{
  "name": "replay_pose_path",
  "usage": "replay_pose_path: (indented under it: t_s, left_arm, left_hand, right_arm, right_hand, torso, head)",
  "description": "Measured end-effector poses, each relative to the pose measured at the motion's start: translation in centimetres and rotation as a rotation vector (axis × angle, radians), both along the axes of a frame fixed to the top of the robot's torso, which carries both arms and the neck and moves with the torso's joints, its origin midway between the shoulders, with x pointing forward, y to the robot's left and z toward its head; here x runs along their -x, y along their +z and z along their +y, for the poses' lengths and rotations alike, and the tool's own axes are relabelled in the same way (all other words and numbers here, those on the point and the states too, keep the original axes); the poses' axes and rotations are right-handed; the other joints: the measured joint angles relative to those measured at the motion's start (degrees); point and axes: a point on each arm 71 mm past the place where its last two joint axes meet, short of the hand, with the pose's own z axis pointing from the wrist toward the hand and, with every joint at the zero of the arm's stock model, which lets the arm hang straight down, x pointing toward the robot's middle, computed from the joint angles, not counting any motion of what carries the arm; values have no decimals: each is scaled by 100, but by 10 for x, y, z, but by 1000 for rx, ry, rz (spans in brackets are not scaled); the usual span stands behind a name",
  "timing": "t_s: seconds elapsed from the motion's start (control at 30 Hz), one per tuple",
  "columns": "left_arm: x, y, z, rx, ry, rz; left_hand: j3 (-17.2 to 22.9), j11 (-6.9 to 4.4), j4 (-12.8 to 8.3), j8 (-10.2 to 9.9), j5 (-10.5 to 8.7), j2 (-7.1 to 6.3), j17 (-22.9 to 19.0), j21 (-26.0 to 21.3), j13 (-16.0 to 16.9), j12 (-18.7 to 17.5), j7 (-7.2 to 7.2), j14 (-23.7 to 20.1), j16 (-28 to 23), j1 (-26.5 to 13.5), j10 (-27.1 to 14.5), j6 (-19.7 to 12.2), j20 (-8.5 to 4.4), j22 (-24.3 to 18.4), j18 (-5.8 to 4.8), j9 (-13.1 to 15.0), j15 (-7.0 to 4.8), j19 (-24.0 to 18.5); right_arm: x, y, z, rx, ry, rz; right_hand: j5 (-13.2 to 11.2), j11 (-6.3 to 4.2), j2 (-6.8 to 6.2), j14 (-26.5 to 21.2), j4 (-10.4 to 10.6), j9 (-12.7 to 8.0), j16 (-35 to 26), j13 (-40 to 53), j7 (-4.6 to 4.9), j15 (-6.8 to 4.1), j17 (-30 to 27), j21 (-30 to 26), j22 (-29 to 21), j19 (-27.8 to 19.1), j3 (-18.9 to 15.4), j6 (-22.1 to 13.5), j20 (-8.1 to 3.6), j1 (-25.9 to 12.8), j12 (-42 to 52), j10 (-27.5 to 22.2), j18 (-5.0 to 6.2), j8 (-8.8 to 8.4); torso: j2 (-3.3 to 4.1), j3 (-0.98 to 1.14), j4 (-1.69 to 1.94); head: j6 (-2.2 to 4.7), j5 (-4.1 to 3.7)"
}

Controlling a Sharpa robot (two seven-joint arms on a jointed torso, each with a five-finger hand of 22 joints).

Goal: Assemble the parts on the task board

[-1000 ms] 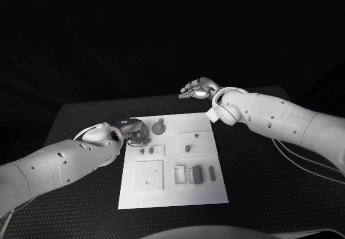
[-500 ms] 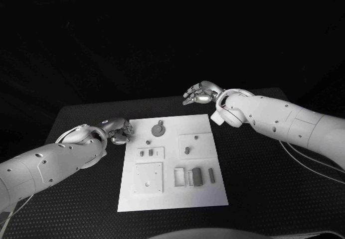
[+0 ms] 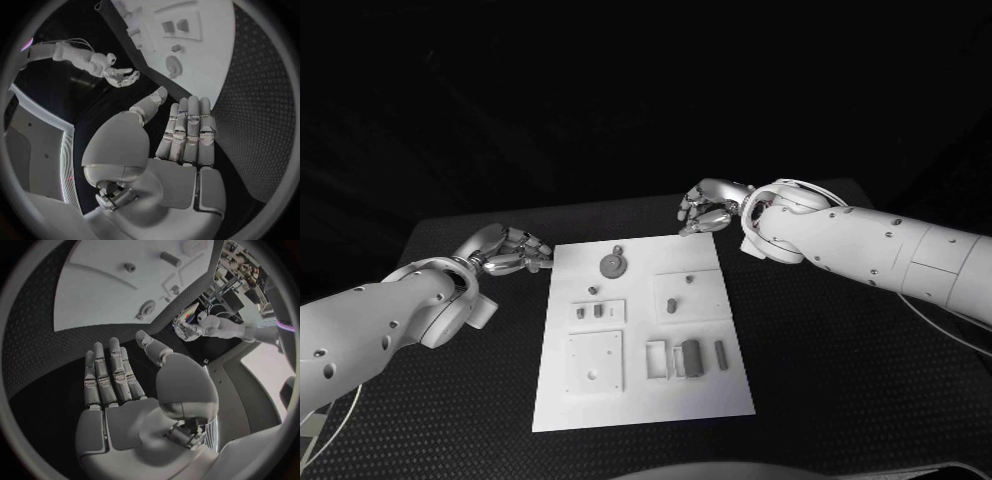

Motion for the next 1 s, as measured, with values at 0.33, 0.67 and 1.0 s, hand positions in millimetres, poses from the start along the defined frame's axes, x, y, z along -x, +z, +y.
replay_pose_path:
  t_s: [0.33,0.67,1.0]
  left_arm:
    - [6,4,-3,158,5,41]
    - [6,4,-8,203,-2,47]
    - [7,5,-9,227,3,51]
  left_hand:
    - [-147,15,-2,0,0,-7,-14,0,-30,0,4,107,-264,-69,-44,-37,25,-253,0,-1,42,-24]
    - [-206,35,10,28,0,16,-7,0,-54,0,5,84,-400,-91,-108,-37,49,-349,-1,-1,65,-1]
    - [-225,44,-3,28,0,16,6,1,-54,0,5,75,-425,-91,-117,-37,48,-395,0,-1,74,-2]
  right_arm:
    - [18,-14,7,145,68,-49]
    - [33,-18,9,179,107,-104]
    - [46,-34,6,220,138,-59]
  right_hand:
    - [0,-206,-106,796,-16,42,385,238,-27,-370,339,169,-33,884,-16,26,-55,105,247,426,237,10]
    - [0,-421,-151,1557,-39,82,771,655,-173,-741,712,413,-37,1779,-40,174,-137,150,690,1038,448,9]
    - [0,-469,-265,1698,-24,103,906,1237,-216,-828,1030,382,-77,2085,-91,262,-239,36,968,972,447,-20]
  torso:
    - [2,2,-14]
    - [5,5,-7]
    - [14,4,-4]
  head:
    - [76,40]
    - [72,41]
    - [59,28]
